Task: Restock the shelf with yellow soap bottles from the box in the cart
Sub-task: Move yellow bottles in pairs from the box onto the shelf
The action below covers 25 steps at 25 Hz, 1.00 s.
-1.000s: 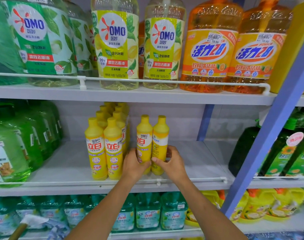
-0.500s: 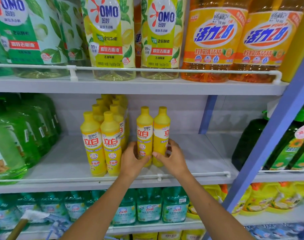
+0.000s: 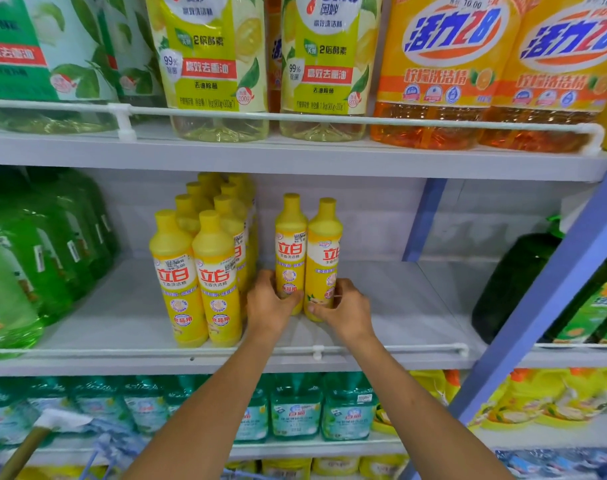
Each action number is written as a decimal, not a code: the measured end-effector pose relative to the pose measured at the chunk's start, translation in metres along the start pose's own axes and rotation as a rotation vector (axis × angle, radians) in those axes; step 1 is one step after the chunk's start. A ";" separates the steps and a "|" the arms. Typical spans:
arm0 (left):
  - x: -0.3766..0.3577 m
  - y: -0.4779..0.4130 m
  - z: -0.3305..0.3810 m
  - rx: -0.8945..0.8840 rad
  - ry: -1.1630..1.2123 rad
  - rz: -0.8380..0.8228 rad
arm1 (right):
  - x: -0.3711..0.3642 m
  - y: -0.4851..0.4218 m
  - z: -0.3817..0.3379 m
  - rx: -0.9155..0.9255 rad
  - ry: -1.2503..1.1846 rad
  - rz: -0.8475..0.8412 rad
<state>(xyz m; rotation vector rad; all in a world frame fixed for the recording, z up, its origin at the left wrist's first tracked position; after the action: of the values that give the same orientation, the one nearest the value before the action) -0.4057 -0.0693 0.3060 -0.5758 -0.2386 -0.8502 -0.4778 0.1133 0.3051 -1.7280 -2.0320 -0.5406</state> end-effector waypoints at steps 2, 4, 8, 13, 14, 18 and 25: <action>-0.006 -0.005 -0.004 0.029 0.024 0.016 | -0.001 -0.011 -0.001 -0.024 0.003 -0.005; -0.014 -0.014 -0.007 0.032 0.047 0.035 | -0.007 -0.025 -0.002 -0.050 -0.052 -0.009; -0.034 -0.040 -0.031 0.025 0.059 0.087 | -0.017 -0.058 0.002 -0.063 -0.147 0.044; -0.052 -0.066 -0.046 -0.088 0.005 0.200 | -0.030 -0.098 0.008 0.035 -0.227 0.097; -0.053 -0.072 -0.048 -0.093 0.004 0.208 | -0.033 -0.105 0.008 0.047 -0.231 0.104; -0.055 -0.090 -0.047 -0.093 0.062 0.212 | -0.040 -0.125 0.004 0.079 -0.215 0.091; -0.061 -0.108 -0.057 -0.092 0.099 0.210 | -0.053 -0.145 0.001 0.110 -0.175 0.068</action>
<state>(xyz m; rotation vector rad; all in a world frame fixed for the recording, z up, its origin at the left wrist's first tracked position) -0.5291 -0.1191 0.2744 -0.6311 -0.0474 -0.6861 -0.6137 0.0476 0.2714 -1.8259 -2.0693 -0.2589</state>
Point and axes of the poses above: each hand's wrist, its own y-axis away from the middle knuckle, its own x-axis out of the back of the hand, z = x × y, the point moved 9 cm from there along -y, towards the middle knuckle, and after that the axes turned 13 degrees about -x, right-handed, at the moved point
